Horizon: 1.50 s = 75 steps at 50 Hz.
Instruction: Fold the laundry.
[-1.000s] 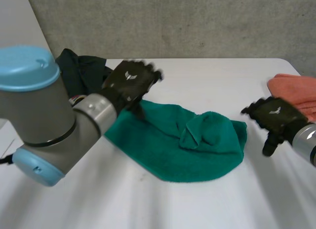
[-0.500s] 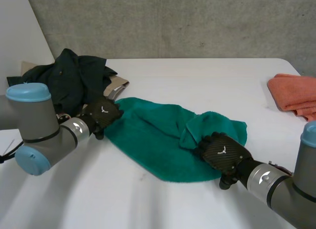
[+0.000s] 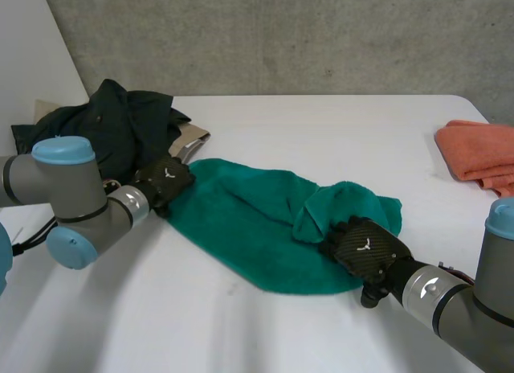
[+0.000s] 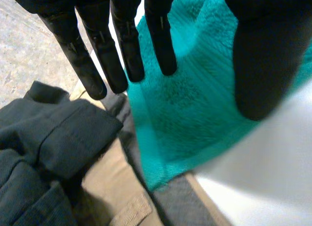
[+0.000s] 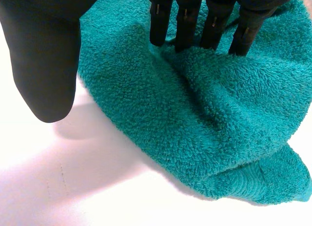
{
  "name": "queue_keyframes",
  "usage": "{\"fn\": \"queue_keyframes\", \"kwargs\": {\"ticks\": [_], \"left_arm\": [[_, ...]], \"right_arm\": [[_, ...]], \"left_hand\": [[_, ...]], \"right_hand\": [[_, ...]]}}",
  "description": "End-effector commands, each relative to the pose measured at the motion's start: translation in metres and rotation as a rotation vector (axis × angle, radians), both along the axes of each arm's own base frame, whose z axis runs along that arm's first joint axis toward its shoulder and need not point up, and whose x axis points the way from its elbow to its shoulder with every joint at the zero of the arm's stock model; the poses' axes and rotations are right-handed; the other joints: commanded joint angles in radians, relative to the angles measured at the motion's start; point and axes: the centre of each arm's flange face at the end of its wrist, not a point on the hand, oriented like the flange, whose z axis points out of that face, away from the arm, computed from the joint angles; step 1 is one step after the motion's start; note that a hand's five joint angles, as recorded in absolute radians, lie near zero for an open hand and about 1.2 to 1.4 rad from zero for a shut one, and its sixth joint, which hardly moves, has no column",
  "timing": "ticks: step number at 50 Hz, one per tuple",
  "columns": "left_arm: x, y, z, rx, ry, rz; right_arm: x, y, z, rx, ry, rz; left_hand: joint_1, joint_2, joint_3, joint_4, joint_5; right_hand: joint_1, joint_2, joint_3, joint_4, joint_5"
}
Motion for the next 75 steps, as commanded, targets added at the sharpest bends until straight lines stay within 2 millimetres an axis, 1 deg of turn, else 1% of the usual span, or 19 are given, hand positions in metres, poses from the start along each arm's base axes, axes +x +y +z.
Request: {"fn": "queue_keyframes", "kwargs": {"ticks": [1, 9, 17, 18, 19, 20, 27, 32, 34, 46, 48, 49, 51, 55, 58, 62, 63, 68, 75], "left_arm": [[0.006, -0.010, -0.006, -0.022, -0.027, 0.022], [0.007, -0.025, 0.012, -0.144, -0.029, 0.152], [0.008, -0.013, 0.043, -0.184, -0.007, 0.148], [0.008, -0.010, 0.045, -0.183, -0.007, 0.146], [0.010, -0.002, 0.048, -0.172, -0.010, 0.138], [0.011, 0.000, 0.048, -0.164, -0.012, 0.135], [0.019, 0.016, 0.037, -0.050, -0.034, 0.098], [0.030, 0.009, 0.034, -0.031, -0.035, 0.105], [0.035, 0.004, 0.030, -0.023, -0.031, 0.109], [0.027, -0.007, 0.025, -0.031, -0.003, 0.067], [0.026, -0.006, 0.025, -0.029, -0.003, 0.066], [0.024, -0.005, 0.024, -0.026, -0.003, 0.061], [0.023, -0.002, 0.022, -0.017, -0.005, 0.056], [0.017, 0.008, 0.019, 0.005, -0.009, 0.037], [0.017, 0.016, 0.020, 0.021, -0.007, 0.032], [0.018, 0.029, 0.036, 0.035, 0.038, 0.042], [0.018, 0.034, 0.041, 0.057, 0.071, 0.053], [0.019, 0.055, 0.050, 0.171, 0.219, 0.085], [0.015, 0.089, 0.042, 0.374, 0.374, 0.119]], "right_arm": [[-0.001, -0.004, -0.001, -0.019, 0.002, -0.014], [-0.002, -0.009, 0.001, -0.037, 0.011, -0.043], [-0.003, -0.011, 0.003, -0.037, 0.016, -0.057], [-0.003, -0.011, 0.003, -0.035, 0.016, -0.057], [-0.003, -0.011, 0.003, -0.035, 0.016, -0.057], [-0.003, -0.011, 0.003, -0.037, 0.016, -0.057], [-0.003, -0.011, 0.003, -0.038, 0.014, -0.054], [-0.002, -0.013, 0.001, -0.039, 0.012, -0.053], [-0.001, -0.017, -0.003, -0.034, 0.013, -0.055], [-0.001, -0.030, -0.005, -0.066, 0.026, -0.089], [-0.001, -0.031, -0.005, -0.069, 0.022, -0.090], [0.000, -0.033, -0.005, -0.077, 0.016, -0.092], [0.000, -0.036, -0.004, -0.090, 0.008, -0.096], [0.003, -0.039, 0.001, -0.118, -0.001, -0.098], [0.007, -0.043, 0.018, -0.164, -0.027, -0.101], [0.022, -0.037, 0.089, -0.308, -0.182, -0.082], [0.025, -0.034, 0.115, -0.334, -0.248, -0.079], [0.031, -0.033, 0.152, -0.303, -0.341, -0.079], [0.051, -0.014, 0.195, -0.316, -0.385, -0.020]], "left_hand": [[0.675, 0.688, 0.698, 0.697, 0.729], [0.676, 0.689, 0.699, 0.698, 0.730], [0.676, 0.689, 0.699, 0.698, 0.730], [0.528, 0.541, 0.551, 0.550, 0.582], [-0.075, -0.062, -0.052, -0.053, -0.021], [-0.171, -0.158, -0.148, -0.150, -0.117], [-0.193, -0.180, -0.170, -0.171, -0.139], [-0.193, -0.180, -0.170, -0.171, -0.139], [-0.193, -0.180, -0.170, -0.171, -0.139], [-0.187, -0.174, -0.164, -0.165, -0.133], [-0.187, -0.174, -0.164, -0.165, -0.133], [-0.187, -0.174, -0.164, -0.165, -0.133], [-0.187, -0.174, -0.164, -0.165, -0.133], [-0.187, -0.174, -0.164, -0.165, -0.133], [-0.193, -0.180, -0.170, -0.171, -0.139], [-0.222, -0.209, -0.199, -0.200, -0.168], [-0.242, -0.229, -0.219, -0.221, -0.189], [-0.290, -0.277, -0.267, -0.268, -0.236], [-0.304, -0.291, -0.281, -0.283, -0.250]], "right_hand": [[0.092, 0.100, 0.088, 0.087, 0.073], [0.101, 0.109, 0.097, 0.096, 0.082], [0.101, 0.109, 0.097, 0.096, 0.082], [0.101, 0.109, 0.097, 0.096, 0.082], [0.101, 0.109, 0.097, 0.096, 0.082], [0.101, 0.109, 0.097, 0.096, 0.082], [0.101, 0.109, 0.097, 0.096, 0.082], [0.118, 0.126, 0.114, 0.113, 0.099], [0.224, 0.232, 0.220, 0.219, 0.205], [0.280, 0.288, 0.276, 0.275, 0.261], [0.388, 0.396, 0.383, 0.383, 0.369], [0.705, 0.713, 0.701, 0.700, 0.686], [1.000, 1.008, 0.996, 0.996, 0.982], [1.025, 1.032, 1.020, 1.020, 1.006], [1.025, 1.032, 1.020, 1.020, 1.006], [1.025, 1.032, 1.020, 1.020, 1.006], [1.025, 1.032, 1.020, 1.020, 1.006], [1.025, 1.032, 1.020, 1.020, 1.006], [1.025, 1.032, 1.020, 1.020, 1.006]]}}
